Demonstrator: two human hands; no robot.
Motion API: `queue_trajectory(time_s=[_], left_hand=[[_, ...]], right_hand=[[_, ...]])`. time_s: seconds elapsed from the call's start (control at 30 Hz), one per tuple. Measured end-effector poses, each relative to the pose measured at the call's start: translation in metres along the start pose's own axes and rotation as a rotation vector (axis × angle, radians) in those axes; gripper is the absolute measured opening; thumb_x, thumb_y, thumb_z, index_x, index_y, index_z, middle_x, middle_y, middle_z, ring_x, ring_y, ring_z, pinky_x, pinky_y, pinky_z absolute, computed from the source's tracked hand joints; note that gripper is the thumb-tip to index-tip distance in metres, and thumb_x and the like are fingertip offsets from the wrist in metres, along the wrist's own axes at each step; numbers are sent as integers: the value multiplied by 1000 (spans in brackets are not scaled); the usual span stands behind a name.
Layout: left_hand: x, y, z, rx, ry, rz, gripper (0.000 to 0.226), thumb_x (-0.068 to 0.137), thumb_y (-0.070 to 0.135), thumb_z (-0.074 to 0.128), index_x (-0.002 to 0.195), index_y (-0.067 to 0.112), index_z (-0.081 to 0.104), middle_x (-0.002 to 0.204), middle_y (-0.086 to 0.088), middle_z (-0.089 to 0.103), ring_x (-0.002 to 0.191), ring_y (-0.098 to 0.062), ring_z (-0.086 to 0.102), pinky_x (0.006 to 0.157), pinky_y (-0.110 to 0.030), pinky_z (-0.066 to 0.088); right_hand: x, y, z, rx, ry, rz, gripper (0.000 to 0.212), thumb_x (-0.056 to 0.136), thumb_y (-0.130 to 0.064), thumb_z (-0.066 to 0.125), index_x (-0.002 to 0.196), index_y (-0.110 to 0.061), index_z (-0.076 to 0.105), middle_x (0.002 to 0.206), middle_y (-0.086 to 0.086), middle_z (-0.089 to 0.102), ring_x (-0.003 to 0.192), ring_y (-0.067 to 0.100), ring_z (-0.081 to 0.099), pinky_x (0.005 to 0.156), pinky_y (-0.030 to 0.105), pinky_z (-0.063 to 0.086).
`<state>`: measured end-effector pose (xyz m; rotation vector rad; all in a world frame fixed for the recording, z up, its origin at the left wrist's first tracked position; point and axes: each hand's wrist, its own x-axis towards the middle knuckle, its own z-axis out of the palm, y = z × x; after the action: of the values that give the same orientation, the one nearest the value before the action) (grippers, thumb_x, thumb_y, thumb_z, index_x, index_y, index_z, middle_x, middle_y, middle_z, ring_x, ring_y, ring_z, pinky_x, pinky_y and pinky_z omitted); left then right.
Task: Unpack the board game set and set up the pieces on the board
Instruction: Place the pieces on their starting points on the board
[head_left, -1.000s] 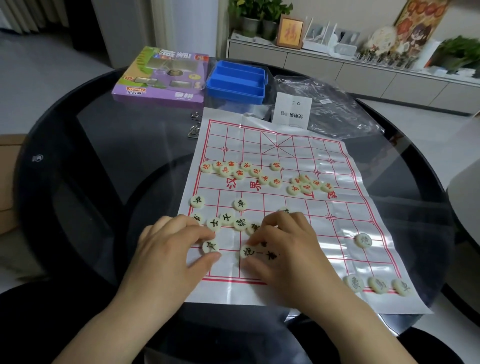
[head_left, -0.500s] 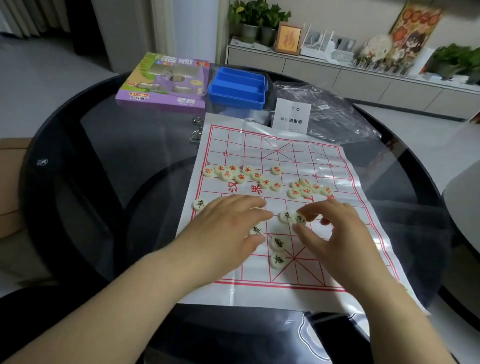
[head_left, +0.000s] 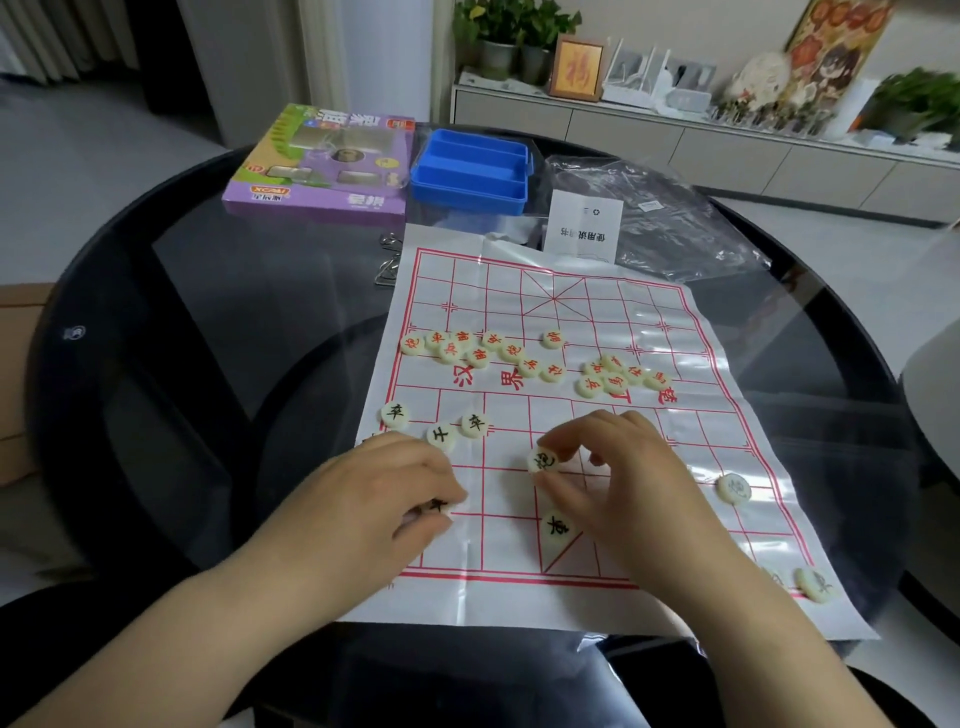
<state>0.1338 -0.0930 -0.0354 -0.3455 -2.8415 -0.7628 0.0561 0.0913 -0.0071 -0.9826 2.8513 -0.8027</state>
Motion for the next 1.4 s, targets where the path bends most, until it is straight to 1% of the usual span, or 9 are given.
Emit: queue_trajectory(time_s=[0.13, 0.3, 0.47, 0.6, 0.7, 0.8, 0.9, 1.1, 1.4], left_hand=[[-14, -8, -1, -183, 85, -82, 31, 70, 45, 47, 93, 32, 63, 87, 37, 54, 98, 22, 42, 86, 6, 28], [-13, -10, -6, -57, 191, -97, 38, 71, 45, 46, 96, 26, 68, 101, 29, 50, 104, 11, 40, 83, -13, 30], [-19, -17, -11, -63, 188, -159, 40, 66, 52, 45, 83, 26, 69, 87, 37, 46, 98, 33, 29, 69, -3, 27], [-22, -22, -9, -107, 198, -170, 38, 64, 54, 48, 77, 26, 70, 80, 30, 58, 99, 26, 36, 65, -1, 38], [-24, -24, -9, -156, 208, -169, 35, 63, 54, 50, 75, 27, 69, 109, 28, 47, 99, 18, 41, 82, 3, 33], [-25, -24, -10, -172, 199, -183, 35, 62, 55, 50, 76, 29, 69, 110, 29, 47, 99, 14, 43, 73, -2, 40], [-26, -26, -11, -220, 205, -198, 33, 62, 54, 51, 78, 31, 68, 108, 28, 50, 98, 13, 46, 85, 3, 31], [-27, -26, -13, -250, 197, -217, 32, 62, 55, 50, 78, 34, 68, 109, 30, 48, 99, 15, 45, 87, 5, 26], [-28, -31, -11, -243, 215, -191, 37, 65, 53, 48, 81, 29, 70, 111, 29, 47, 99, 13, 44, 88, 4, 27]], right_hand=[[8, -12, 0, -13, -75, -17, 28, 86, -31, 56, 114, -27, 57, 97, -17, 49, 92, 2, 33, 69, 10, 30], [23, -30, 6, -28, -139, -43, 31, 89, -29, 53, 120, -28, 54, 111, -10, 56, 100, 9, 42, 83, 19, 35], [23, -37, 23, -33, -136, -55, 30, 88, -31, 52, 117, -27, 57, 108, -8, 59, 99, 11, 41, 80, 22, 33], [25, -41, 38, -44, -102, -55, 31, 86, -36, 54, 114, -23, 59, 110, -5, 59, 90, 8, 32, 69, 21, 28], [26, -43, 45, -32, -89, -60, 31, 85, -37, 56, 112, -21, 59, 108, -4, 59, 89, 8, 31, 66, 8, 24], [25, -43, 41, -27, -97, -67, 32, 82, -39, 58, 109, -21, 59, 99, -8, 55, 89, 7, 30, 68, 13, 27], [26, -39, 28, -11, -55, -49, 31, 82, -40, 59, 108, -24, 59, 89, -14, 45, 89, 5, 30, 70, 14, 28], [48, -41, 20, -217, -148, -84, 35, 86, -34, 56, 120, -28, 56, 125, -5, 48, 112, 16, 32, 83, 24, 21], [65, -51, 29, -341, -189, -146, 31, 85, -36, 57, 114, -25, 61, 123, -2, 50, 112, 20, 33, 89, 28, 25]])
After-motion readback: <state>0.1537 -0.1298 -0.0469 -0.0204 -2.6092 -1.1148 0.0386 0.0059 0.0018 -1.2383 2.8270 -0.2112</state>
